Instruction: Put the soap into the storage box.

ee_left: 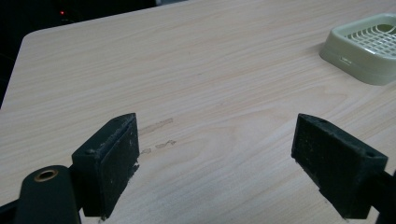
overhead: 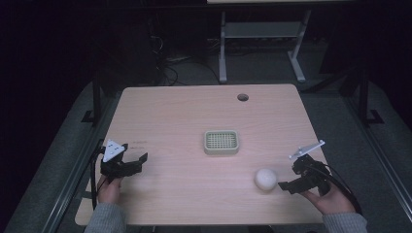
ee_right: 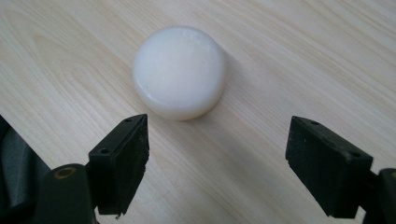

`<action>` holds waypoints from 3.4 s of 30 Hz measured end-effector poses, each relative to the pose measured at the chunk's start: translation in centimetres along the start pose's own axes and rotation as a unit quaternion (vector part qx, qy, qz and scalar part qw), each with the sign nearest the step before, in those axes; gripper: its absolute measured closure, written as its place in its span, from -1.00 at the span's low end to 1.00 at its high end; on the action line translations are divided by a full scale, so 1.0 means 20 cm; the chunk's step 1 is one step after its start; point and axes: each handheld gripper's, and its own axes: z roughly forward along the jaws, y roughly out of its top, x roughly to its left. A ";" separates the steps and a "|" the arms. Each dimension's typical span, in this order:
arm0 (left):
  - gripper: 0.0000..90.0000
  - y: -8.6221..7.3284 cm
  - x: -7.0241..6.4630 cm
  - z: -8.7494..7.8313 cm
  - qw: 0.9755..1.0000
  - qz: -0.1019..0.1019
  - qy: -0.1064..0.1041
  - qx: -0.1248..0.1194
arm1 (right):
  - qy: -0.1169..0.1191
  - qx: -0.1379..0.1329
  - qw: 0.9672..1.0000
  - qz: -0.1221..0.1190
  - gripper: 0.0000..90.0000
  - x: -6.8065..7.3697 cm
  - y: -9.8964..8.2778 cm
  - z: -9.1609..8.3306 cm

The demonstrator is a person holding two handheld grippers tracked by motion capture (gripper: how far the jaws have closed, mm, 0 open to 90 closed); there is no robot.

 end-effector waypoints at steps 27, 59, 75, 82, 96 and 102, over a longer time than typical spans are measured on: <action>-0.67 0.01 -0.01 0.01 1.000 0.007 0.000 -0.003 | 0.006 0.042 0.997 -0.067 -0.57 0.11 0.20 0.09; -0.67 0.01 0.00 0.01 1.000 0.006 0.003 -0.005 | -0.001 0.115 0.989 -0.090 -0.59 0.15 0.31 0.27; -0.67 0.01 -0.01 0.01 1.000 0.008 0.002 -0.002 | -0.004 0.139 0.986 -0.090 -0.55 0.14 0.29 0.36; -0.67 0.01 0.00 0.01 1.000 0.006 0.002 -0.003 | -0.005 0.146 0.985 -0.092 -0.50 0.14 0.29 0.37; -0.67 0.01 0.00 0.01 1.000 0.004 0.003 -0.003 | 0.005 0.132 0.987 -0.091 -0.48 0.13 0.29 0.33; -0.67 0.01 0.00 0.01 1.000 0.003 0.003 -0.005 | 0.006 0.120 0.988 -0.094 -0.48 0.11 0.33 0.30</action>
